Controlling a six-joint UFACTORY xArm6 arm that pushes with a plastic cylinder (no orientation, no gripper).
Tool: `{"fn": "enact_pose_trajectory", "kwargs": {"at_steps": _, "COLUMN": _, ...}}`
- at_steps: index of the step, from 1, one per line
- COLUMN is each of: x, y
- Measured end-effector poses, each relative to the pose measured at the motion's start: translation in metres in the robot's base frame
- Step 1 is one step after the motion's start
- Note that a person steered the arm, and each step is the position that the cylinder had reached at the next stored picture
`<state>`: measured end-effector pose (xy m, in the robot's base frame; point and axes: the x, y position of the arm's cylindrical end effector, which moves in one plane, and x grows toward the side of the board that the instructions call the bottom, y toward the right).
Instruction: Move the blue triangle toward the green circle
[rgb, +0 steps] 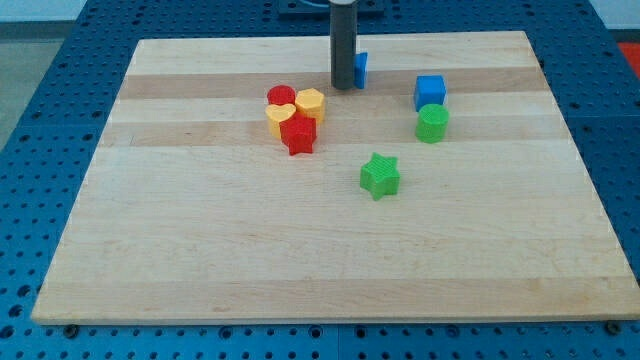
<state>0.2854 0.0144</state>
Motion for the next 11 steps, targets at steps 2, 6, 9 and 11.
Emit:
{"fn": "enact_pose_trajectory", "kwargs": {"at_steps": 2, "x": -0.054, "y": -0.005}}
{"fn": "enact_pose_trajectory", "kwargs": {"at_steps": 6, "x": -0.045, "y": 0.014}}
{"fn": "enact_pose_trajectory", "kwargs": {"at_steps": 9, "x": -0.006, "y": 0.051}}
{"fn": "enact_pose_trajectory", "kwargs": {"at_steps": 11, "x": 0.029, "y": 0.060}}
